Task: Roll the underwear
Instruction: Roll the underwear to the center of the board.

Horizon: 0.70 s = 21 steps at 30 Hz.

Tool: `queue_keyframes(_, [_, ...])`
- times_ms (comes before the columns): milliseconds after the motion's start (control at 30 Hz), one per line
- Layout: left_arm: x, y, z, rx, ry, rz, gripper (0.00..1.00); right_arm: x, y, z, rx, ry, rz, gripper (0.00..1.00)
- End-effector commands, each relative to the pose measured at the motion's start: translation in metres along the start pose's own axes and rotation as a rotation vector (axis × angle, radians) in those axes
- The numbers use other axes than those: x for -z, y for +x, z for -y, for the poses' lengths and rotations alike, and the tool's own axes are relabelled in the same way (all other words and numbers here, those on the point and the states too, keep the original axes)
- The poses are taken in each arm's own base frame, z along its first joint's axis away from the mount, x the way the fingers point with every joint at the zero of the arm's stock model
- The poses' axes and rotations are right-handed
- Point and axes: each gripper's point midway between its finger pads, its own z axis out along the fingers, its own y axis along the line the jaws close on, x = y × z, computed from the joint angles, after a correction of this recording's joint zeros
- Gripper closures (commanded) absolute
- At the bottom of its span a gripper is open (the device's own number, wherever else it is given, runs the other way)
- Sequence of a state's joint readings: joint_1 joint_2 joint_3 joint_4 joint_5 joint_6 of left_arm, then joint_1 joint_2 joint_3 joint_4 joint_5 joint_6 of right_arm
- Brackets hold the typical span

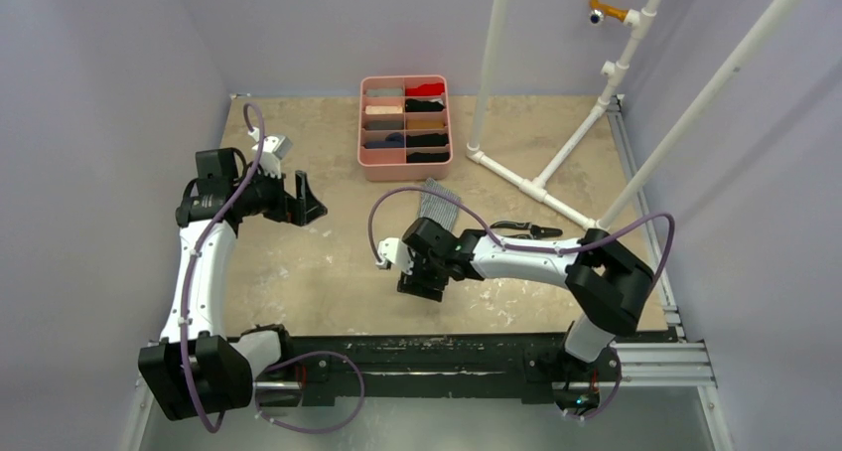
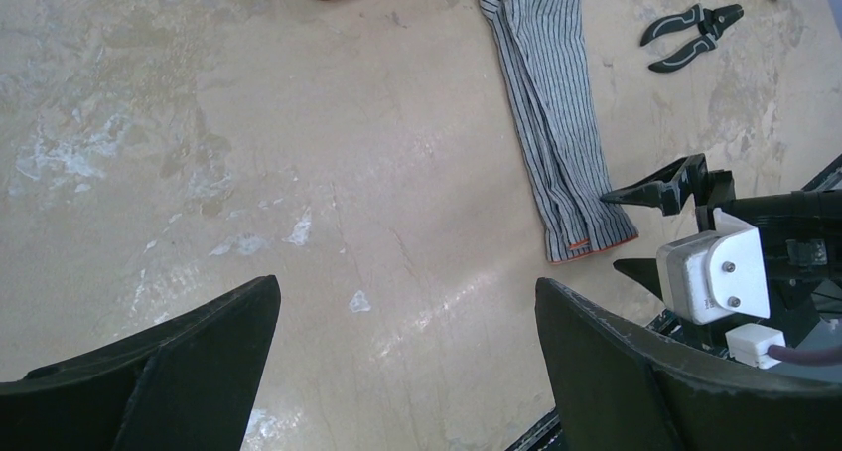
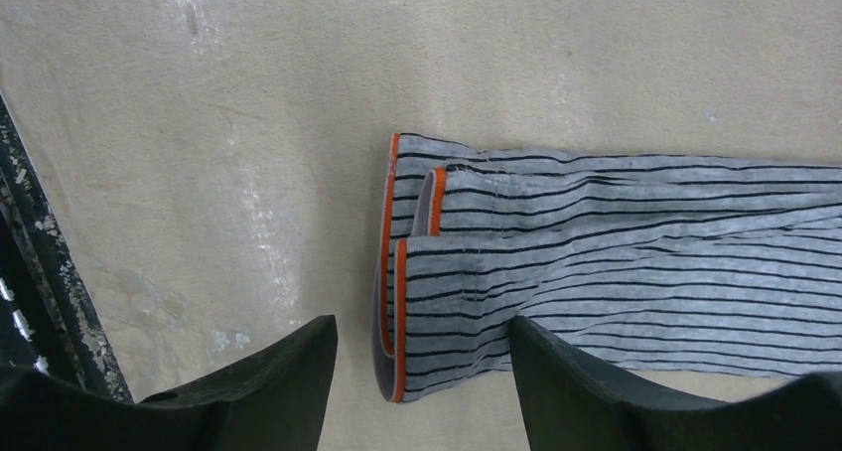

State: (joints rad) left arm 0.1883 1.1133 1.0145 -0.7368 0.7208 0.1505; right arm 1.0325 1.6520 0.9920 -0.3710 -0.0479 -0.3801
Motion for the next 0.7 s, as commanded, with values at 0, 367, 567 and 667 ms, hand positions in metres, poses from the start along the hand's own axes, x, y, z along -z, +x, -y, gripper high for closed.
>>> queue_keyframes(0, [0.001,-0.012,0.000,-0.057,0.000,0.032,0.00,-0.006,-0.007,0.000,-0.007,0.012,0.020,0.39])
queue_keyframes(367, [0.000,-0.008,0.000,-0.065,0.005,0.022,0.00,-0.018,0.005,-0.001,-0.002,0.016,-0.025,0.68])
queue_keyframes(567, [-0.002,-0.001,0.001,-0.093,0.023,0.016,0.00,-0.008,-0.007,-0.009,0.012,-0.041,0.025,0.91])
queue_keyframes(667, [-0.002,0.004,0.004,-0.123,0.044,0.027,0.00,0.000,-0.010,-0.016,0.031,-0.102,0.037,0.98])
